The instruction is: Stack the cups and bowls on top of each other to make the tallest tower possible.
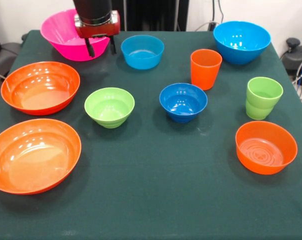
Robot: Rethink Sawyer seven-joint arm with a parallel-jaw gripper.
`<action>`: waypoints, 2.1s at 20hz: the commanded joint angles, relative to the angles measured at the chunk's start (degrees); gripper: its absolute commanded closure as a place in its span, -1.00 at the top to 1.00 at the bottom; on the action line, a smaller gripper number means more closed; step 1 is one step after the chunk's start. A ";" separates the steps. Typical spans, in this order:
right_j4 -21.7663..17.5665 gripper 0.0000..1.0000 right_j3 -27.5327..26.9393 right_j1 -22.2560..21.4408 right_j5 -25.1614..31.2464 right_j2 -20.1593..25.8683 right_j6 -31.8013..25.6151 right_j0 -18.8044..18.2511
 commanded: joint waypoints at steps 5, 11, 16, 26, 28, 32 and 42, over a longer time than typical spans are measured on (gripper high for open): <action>3.03 1.00 -12.08 0.96 12.54 6.37 -19.92 3.02; 1.56 1.00 -18.36 5.97 13.26 6.24 -19.40 4.76; 1.85 1.00 -23.09 8.49 15.65 6.19 -20.19 6.09; 2.34 1.00 -13.83 2.76 11.43 6.37 -14.28 4.37; 3.42 1.00 -5.91 -2.72 9.05 6.95 -10.33 3.70; 8.07 1.00 7.56 -14.59 6.15 8.92 -2.92 2.87; 22.00 1.00 22.20 -33.57 5.80 11.51 -2.87 0.98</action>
